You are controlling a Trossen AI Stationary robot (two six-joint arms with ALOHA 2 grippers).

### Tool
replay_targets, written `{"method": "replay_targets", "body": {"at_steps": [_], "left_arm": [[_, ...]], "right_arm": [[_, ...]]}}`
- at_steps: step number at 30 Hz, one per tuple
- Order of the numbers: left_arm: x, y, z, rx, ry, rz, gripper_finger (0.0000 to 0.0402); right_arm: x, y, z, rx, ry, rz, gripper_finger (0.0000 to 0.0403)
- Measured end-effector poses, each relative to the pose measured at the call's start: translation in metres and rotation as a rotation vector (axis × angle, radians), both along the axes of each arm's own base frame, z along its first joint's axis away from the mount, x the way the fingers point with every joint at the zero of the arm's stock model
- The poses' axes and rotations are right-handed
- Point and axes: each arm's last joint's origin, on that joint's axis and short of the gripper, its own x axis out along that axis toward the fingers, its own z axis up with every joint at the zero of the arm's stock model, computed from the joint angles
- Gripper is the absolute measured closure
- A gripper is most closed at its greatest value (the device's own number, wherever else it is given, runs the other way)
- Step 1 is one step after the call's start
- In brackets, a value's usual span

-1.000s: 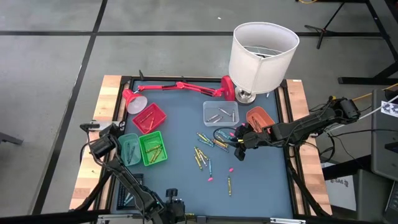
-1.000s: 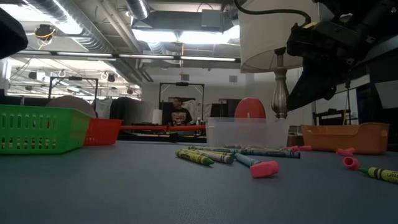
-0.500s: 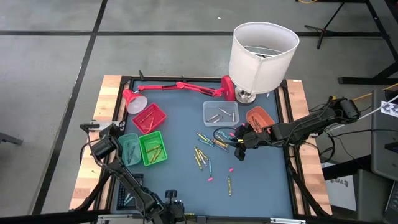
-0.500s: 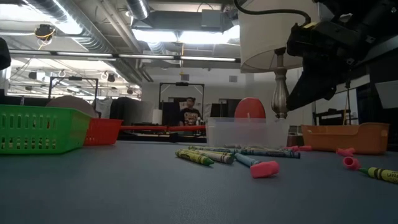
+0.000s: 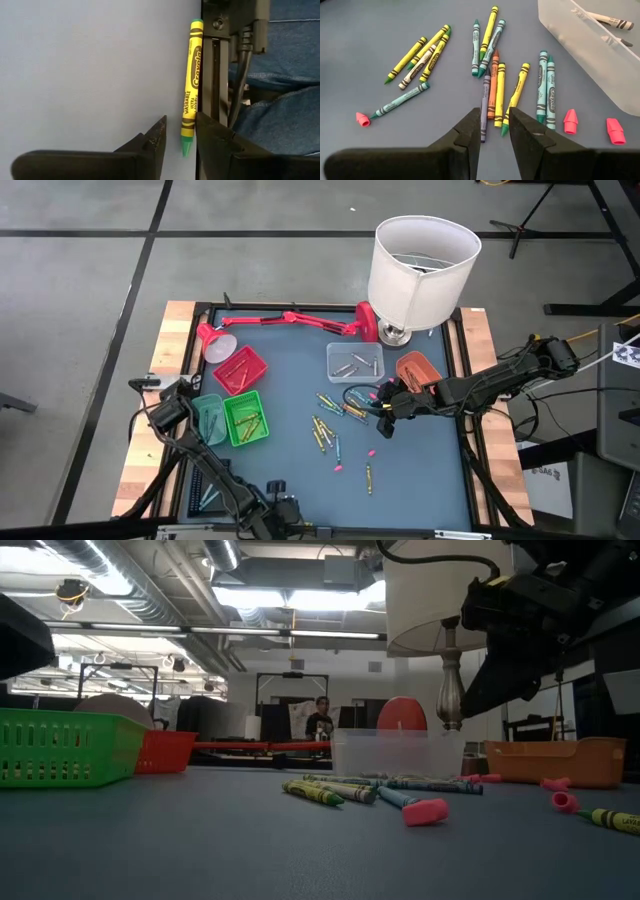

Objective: Sort crayons
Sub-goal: Put the green crayon into the green bin

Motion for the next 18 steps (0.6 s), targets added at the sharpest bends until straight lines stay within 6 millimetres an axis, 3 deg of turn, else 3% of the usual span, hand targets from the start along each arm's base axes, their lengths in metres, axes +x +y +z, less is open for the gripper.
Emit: {"method": "replay_targets", "body": {"at_steps": [13, 18], "left_arm": [[0.0044, 0.0067, -0.0011, 0.019, 0.001, 0.025, 0.0391], [0.0052, 0.0075, -0.0012, 0.019, 0.0, 0.028, 0.0395]], "right_arm": [[0.0, 0.0, 0.0, 0.0, 0.0, 0.0, 0.0303], [0.0, 0.0001, 0.0, 0.0, 0.0, 0.001, 0.0303]]}}
